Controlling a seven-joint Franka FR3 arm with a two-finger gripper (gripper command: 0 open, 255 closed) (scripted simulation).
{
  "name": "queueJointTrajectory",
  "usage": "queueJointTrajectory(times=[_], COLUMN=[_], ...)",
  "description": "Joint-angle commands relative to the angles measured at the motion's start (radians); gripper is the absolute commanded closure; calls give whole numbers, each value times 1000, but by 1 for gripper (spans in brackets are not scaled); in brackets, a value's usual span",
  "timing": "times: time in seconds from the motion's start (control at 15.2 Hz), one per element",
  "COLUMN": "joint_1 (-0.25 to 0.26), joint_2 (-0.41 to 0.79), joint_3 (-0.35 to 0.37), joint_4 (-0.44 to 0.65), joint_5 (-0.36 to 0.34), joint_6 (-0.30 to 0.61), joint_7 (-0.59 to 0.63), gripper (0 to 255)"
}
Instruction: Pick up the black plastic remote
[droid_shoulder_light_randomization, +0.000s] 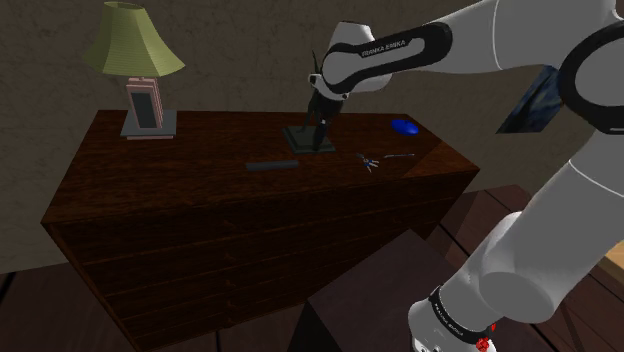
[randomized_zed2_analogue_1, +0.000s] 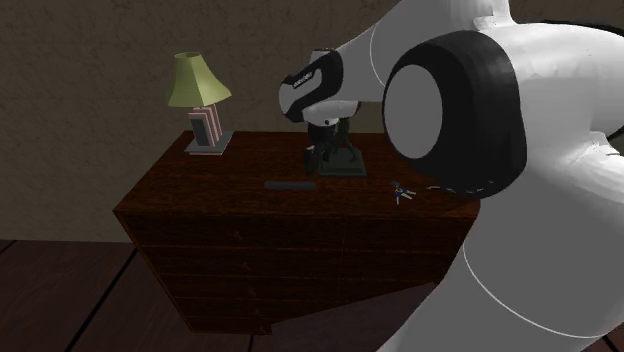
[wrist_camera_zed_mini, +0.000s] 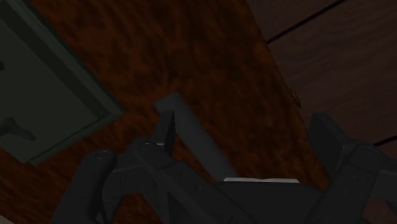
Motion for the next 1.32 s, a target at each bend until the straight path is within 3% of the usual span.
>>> queueJointTrajectory(times=[0.0, 0.86, 1.25], joint_1=[6, 57, 57], joint_2=[84, 517, 561], joint_3=[6, 82, 82], joint_4=[68, 443, 427], joint_5=[-2, -78, -78], joint_6=[20, 106, 165], joint_7=[-54, -284, -282], gripper=[0, 0, 0])
